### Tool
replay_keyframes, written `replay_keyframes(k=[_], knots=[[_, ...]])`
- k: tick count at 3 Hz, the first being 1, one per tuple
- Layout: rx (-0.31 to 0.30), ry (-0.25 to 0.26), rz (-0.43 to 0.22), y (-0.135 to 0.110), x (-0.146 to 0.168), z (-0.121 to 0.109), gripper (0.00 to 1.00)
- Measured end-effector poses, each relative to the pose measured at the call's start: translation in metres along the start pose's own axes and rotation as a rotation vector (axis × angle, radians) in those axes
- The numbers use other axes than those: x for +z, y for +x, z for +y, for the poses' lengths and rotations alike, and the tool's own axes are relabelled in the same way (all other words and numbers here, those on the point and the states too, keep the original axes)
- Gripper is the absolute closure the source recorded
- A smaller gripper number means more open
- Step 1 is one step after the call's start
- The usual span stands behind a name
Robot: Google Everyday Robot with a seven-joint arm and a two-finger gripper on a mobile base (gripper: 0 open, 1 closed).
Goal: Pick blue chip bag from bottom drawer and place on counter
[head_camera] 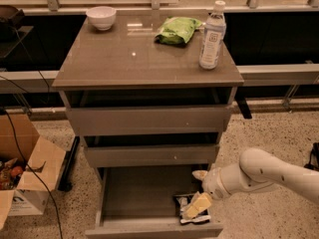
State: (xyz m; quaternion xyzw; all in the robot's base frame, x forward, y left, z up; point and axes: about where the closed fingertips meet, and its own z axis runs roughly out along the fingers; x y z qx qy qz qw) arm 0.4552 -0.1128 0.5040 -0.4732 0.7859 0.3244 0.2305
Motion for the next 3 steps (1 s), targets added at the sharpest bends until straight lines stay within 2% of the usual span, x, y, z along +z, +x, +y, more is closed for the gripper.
replay_keyframes(k=[1,2,3], knots=[[0.000,0.000,0.000,0.000,0.000,0.000,0.00],[0.035,0.033,0.058,0.012,0.023,-0.012,0.00],[0.081,0.046,0.119,0.040,0.063,-0.036,0.00]])
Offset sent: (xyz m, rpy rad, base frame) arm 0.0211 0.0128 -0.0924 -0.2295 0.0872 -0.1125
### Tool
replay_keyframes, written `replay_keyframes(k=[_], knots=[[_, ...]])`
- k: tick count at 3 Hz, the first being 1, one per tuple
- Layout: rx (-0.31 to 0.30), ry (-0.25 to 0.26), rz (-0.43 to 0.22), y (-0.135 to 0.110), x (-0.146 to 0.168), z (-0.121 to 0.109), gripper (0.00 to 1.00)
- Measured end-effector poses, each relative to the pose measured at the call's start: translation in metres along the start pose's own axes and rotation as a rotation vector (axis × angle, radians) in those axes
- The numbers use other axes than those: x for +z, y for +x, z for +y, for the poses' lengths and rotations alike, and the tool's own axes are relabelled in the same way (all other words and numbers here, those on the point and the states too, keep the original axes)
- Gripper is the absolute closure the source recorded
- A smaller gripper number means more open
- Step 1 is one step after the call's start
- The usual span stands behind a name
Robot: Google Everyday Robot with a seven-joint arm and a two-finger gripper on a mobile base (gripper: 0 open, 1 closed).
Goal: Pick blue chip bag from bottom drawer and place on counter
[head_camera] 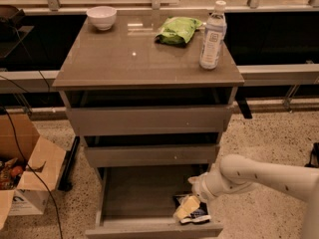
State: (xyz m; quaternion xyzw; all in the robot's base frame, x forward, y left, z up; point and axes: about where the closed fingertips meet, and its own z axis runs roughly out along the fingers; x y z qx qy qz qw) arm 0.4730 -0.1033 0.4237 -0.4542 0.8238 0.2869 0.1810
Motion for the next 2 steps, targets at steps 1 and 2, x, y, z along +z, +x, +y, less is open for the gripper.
replay_keyframes(k=[1,2], knots=[[0.016,0.017,0.022,0.025,0.041,-0.027,0.00],[0.037,0.022,-0.012,0.053,0.079,-0.058,0.00]])
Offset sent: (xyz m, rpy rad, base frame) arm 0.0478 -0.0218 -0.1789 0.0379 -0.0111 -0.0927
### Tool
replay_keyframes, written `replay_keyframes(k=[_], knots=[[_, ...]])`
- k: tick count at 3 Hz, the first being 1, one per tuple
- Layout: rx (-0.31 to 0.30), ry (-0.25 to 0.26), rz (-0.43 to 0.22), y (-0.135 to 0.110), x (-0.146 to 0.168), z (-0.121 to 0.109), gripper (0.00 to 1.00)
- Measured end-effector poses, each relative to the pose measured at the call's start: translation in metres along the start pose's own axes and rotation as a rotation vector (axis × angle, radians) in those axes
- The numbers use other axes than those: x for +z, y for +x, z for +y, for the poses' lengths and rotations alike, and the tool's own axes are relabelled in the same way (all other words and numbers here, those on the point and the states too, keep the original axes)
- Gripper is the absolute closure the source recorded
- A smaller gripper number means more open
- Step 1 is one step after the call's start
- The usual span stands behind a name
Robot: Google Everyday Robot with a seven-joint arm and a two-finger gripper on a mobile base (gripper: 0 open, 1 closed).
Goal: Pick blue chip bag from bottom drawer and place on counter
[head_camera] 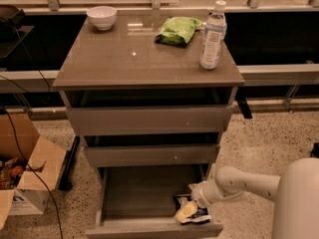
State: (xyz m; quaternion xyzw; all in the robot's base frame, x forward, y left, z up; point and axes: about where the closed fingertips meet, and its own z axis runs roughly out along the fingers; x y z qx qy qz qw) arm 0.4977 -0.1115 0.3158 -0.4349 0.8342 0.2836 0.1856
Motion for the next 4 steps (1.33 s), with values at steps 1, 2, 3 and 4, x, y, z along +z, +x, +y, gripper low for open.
replay_keyframes(k=[1,2,3,4], knots=[[0.115,-0.051,-0.038,0.043,0.029,-0.028,0.00],[0.124,-0.094,-0.057,0.041,0.035,-0.035,0.00],[0.191,-0.071,-0.042,0.049,0.047,-0.049,0.00],[0.295,-0.039,-0.010,0.074,0.066,-0.065,0.00]])
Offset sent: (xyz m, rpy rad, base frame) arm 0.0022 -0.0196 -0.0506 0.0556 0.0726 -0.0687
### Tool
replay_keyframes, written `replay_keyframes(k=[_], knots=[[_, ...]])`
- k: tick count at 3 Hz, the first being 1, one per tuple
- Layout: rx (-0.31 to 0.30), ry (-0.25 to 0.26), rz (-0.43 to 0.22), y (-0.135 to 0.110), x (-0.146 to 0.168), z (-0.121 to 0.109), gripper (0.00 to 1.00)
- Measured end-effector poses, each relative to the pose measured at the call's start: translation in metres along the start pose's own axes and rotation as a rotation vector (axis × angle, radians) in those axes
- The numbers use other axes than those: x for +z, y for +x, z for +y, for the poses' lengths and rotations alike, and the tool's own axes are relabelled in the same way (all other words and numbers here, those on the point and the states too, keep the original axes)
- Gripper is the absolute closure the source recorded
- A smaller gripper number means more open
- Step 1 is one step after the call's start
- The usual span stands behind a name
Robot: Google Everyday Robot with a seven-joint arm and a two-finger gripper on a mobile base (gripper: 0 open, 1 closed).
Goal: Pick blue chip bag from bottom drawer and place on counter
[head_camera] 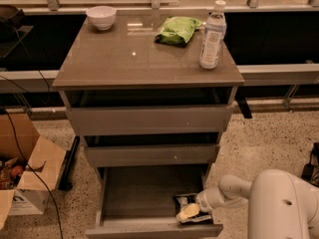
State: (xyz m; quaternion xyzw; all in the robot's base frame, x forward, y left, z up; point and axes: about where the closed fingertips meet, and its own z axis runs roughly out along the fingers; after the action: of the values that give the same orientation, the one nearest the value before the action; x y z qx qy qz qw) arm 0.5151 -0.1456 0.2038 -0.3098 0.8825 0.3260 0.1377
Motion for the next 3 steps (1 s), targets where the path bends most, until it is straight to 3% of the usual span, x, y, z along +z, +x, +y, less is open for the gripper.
replay_keyframes(k=[1,2,3], knots=[[0.074,0.032,0.024,0.017,0.014,-0.016,0.00],[0.107,0.049,0.058,0.025,0.028,-0.021,0.15],[0.113,0.064,0.086,0.028,0.037,-0.021,0.38]])
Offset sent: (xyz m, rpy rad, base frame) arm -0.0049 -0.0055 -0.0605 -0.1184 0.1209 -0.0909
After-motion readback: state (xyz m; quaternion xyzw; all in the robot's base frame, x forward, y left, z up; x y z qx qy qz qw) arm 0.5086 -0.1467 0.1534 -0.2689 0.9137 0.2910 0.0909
